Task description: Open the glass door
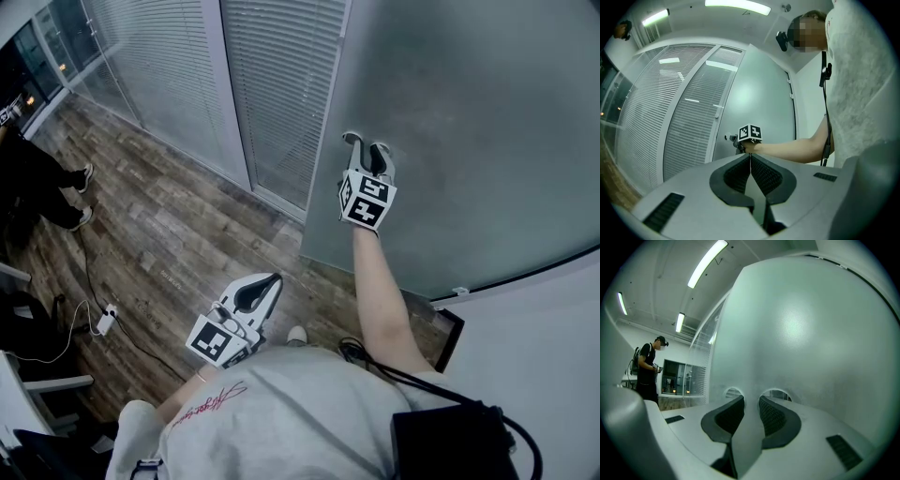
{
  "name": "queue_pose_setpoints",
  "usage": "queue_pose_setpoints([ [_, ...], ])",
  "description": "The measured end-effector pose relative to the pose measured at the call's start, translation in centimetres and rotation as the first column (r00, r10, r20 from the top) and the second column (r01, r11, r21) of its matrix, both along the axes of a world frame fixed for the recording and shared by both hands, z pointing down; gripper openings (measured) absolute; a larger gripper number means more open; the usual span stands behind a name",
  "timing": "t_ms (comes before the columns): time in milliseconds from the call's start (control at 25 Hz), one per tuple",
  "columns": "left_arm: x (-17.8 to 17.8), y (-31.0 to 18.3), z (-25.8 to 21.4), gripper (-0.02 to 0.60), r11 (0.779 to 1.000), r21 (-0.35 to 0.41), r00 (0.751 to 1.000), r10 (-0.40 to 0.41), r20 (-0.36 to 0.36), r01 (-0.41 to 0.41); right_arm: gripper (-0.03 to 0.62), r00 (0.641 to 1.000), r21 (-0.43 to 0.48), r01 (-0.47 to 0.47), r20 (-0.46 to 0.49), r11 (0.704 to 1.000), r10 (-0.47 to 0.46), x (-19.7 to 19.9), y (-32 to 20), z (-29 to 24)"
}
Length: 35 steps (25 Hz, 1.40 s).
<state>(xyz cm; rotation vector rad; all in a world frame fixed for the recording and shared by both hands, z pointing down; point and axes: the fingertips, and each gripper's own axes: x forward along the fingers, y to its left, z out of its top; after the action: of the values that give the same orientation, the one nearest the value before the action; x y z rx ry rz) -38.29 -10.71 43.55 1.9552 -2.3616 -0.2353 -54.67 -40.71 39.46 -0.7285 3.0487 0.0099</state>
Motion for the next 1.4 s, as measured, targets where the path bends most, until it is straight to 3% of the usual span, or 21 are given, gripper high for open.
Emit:
queue_pose_setpoints([
  [1400, 7.7, 8.2, -0.4, 0.018, 0.991, 0.036, 0.991, 0.131, 0.006, -0.131, 0.110, 0.996, 0.013, 0.087, 0.002, 0.996, -0.087, 9.9, 9.6, 0.1],
])
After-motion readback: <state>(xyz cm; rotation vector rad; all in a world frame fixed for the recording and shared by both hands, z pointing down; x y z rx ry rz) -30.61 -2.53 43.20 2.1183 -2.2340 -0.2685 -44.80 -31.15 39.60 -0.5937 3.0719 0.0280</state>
